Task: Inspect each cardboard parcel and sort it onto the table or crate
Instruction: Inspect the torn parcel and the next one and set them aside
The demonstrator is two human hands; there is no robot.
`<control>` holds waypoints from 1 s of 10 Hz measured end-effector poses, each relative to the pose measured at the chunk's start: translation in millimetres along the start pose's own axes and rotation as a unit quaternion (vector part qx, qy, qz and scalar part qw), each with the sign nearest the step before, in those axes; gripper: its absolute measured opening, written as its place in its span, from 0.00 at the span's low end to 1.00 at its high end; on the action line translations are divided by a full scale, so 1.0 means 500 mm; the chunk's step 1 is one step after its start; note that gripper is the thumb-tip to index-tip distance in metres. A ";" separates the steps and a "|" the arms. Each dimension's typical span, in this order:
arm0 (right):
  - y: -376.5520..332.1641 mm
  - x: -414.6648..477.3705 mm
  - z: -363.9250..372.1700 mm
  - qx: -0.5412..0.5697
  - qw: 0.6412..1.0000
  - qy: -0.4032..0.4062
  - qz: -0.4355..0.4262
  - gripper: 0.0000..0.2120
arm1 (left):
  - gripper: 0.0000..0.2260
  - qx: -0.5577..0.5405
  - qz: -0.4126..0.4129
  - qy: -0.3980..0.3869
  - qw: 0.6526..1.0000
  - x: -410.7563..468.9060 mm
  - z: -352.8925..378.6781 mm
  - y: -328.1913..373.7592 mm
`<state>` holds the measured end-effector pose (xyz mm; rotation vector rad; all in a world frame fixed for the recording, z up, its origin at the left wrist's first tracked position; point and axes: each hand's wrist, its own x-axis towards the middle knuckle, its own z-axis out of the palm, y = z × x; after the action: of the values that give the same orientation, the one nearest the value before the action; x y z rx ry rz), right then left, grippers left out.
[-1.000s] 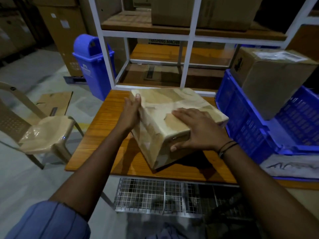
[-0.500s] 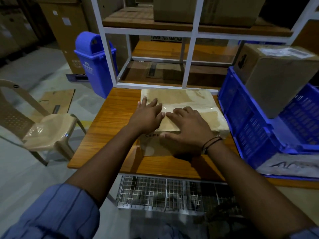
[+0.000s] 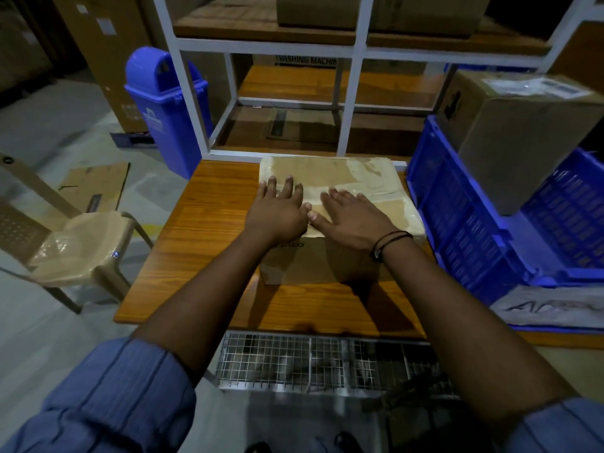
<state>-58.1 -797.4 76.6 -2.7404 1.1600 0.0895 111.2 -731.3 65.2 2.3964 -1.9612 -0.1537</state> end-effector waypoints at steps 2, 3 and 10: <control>0.026 -0.004 0.000 0.015 0.999 0.034 -0.025 0.33 | 0.30 -0.012 -0.002 0.026 1.000 0.000 0.009 0.001; 0.024 0.000 0.015 -0.001 0.998 0.059 -0.006 0.35 | 0.30 -0.019 -0.004 0.032 0.999 -0.001 0.008 0.000; 0.025 0.005 0.015 -0.013 0.996 0.043 0.074 0.48 | 0.30 -0.009 -0.011 0.037 0.999 0.001 0.008 0.000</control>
<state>-65.4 -806.3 67.4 -2.7009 1.3933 0.0059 110.9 -731.6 61.0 2.3777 -1.8931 -0.0826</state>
